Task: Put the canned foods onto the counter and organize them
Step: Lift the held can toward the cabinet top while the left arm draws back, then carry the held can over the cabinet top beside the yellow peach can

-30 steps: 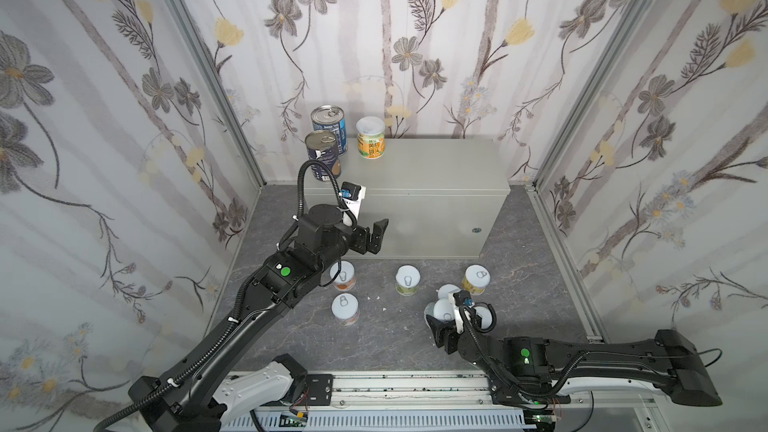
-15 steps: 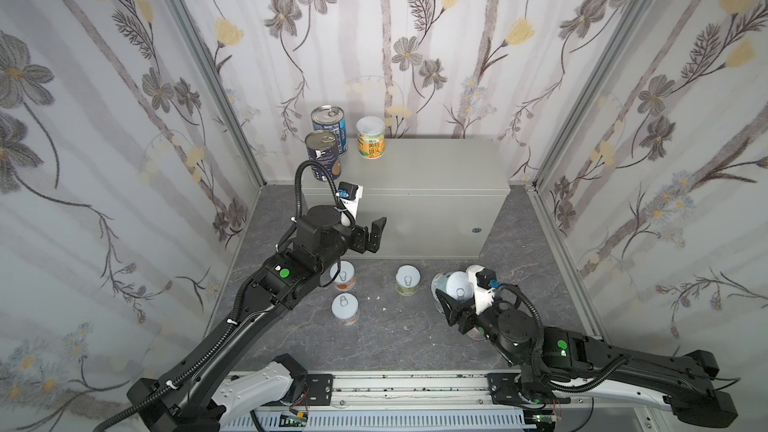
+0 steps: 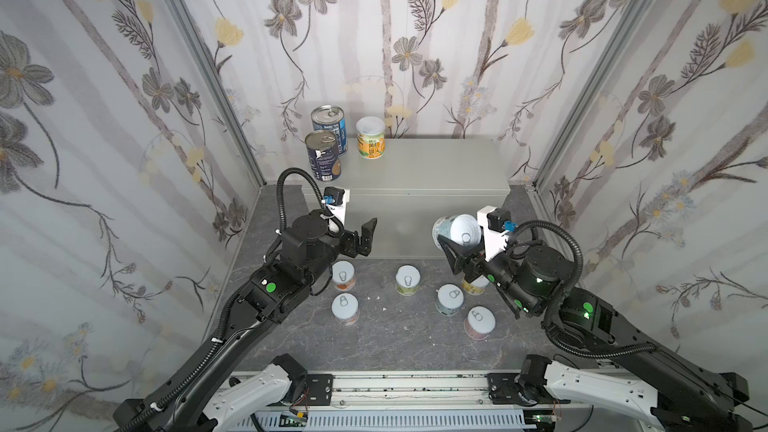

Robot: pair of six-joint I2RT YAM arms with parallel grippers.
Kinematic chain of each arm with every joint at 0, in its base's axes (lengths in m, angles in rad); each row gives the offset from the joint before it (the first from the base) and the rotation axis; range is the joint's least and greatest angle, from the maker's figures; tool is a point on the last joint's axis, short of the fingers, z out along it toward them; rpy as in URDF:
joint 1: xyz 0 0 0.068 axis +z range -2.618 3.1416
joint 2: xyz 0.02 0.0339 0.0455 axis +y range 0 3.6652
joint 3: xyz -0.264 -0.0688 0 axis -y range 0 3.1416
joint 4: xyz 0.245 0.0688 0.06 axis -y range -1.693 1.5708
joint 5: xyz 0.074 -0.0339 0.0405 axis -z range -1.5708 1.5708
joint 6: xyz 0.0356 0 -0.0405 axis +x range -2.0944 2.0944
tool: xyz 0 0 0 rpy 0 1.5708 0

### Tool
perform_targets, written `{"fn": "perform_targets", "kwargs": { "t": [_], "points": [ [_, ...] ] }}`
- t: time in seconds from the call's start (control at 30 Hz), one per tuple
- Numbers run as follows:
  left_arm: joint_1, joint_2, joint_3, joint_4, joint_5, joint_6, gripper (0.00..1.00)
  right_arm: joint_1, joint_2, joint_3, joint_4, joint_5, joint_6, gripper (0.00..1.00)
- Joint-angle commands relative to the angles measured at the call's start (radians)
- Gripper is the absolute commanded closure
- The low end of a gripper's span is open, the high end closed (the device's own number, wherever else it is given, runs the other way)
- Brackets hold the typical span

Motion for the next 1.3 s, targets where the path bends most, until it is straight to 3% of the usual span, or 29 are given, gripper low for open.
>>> {"fn": "perform_targets", "kwargs": {
  "t": [0.0,0.23,0.5,0.77,0.97,1.17,1.27],
  "points": [
    [0.0,-0.025,-0.011,-0.001,-0.041,-0.015,0.0,-0.057,0.075,0.103,-0.003,-0.086,-0.063,1.0],
    [0.0,-0.093,-0.058,-0.042,-0.173,-0.029,0.0,-0.196,0.257,0.319,-0.109,-0.167,-0.1,1.0],
    [0.005,-0.228,-0.178,0.064,-0.414,-0.111,0.0,-0.3,0.431,0.528,-0.232,-0.185,-0.134,1.0],
    [0.054,-0.248,-0.182,-0.041,-0.572,-0.162,0.0,-0.388,0.595,0.729,-0.373,-0.23,-0.137,1.0],
    [0.25,-0.161,-0.135,-0.17,-0.385,-0.298,0.0,-0.438,0.728,0.94,-0.488,-0.266,-0.168,1.0],
    [0.441,-0.108,-0.145,-0.151,-0.195,-0.374,0.0,-0.452,0.849,1.088,-0.559,-0.271,-0.197,1.0],
    [0.48,-0.105,-0.168,-0.119,-0.129,-0.384,0.0,-0.458,0.893,1.136,-0.576,-0.288,-0.198,1.0]
  ]
}}
